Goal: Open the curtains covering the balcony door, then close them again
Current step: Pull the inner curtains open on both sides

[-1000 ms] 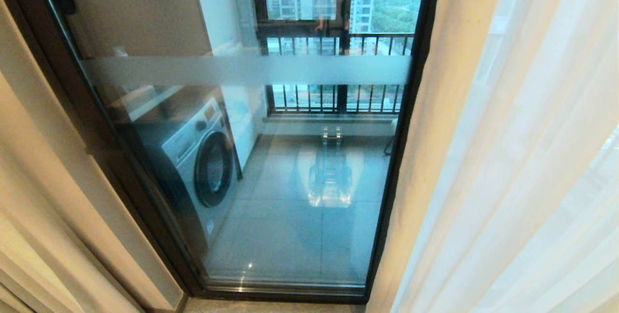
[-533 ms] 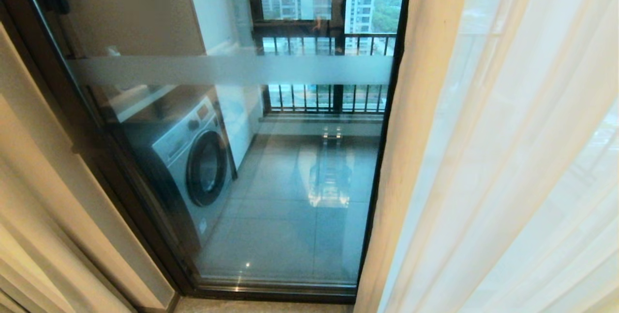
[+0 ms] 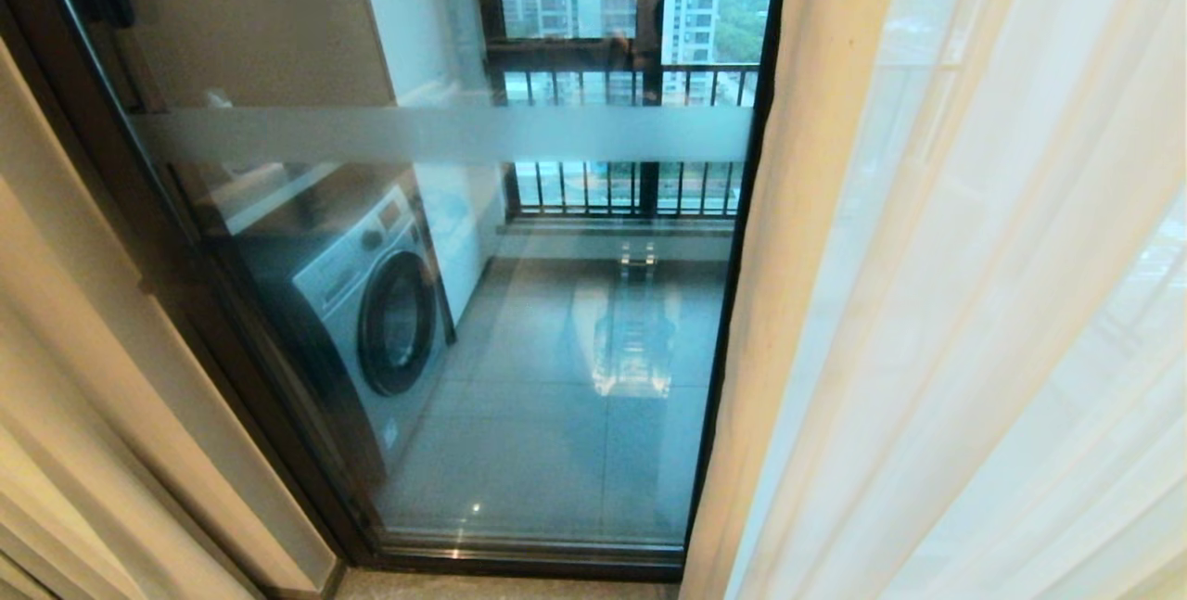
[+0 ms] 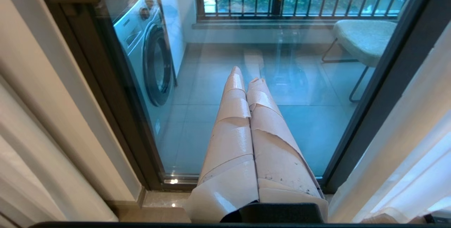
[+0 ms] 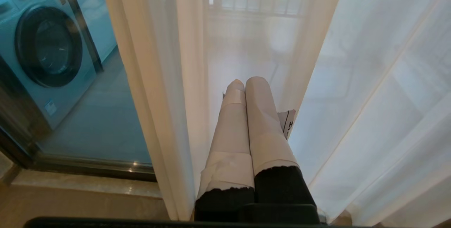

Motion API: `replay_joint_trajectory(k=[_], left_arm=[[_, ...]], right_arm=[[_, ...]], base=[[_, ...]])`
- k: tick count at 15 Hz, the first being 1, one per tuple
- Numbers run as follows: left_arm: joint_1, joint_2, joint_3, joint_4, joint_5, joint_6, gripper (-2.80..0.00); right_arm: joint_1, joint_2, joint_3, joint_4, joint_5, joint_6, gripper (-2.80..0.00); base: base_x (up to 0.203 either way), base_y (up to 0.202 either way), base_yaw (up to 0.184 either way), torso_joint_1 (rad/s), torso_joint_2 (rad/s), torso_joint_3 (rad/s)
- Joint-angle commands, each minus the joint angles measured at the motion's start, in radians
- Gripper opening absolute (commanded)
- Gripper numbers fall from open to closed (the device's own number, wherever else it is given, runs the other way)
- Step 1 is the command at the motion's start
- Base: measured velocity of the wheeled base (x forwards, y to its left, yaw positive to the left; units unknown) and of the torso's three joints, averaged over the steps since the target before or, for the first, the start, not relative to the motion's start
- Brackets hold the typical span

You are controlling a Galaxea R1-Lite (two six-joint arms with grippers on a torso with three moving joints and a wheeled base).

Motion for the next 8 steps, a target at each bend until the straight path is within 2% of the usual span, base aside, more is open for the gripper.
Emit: replay_joint_trajectory(k=[1, 8], left_arm=[[0.000, -0.001, 0.000, -0.001, -0.001, 0.000, -2.80], [0.000, -0.001, 0.000, 0.000, -0.001, 0.000, -2.80]], right_arm=[[0.000, 0.001, 0.000, -0.002, -0.001, 0.011, -2.80], [0.000, 0.001, 0.000, -0.003, -0.003, 0.014, -2.80]], base=[[0.000, 0.000, 0.000, 0.000, 0.00, 0.000], [0.000, 0.000, 0.000, 0.000, 0.00, 0.000]])
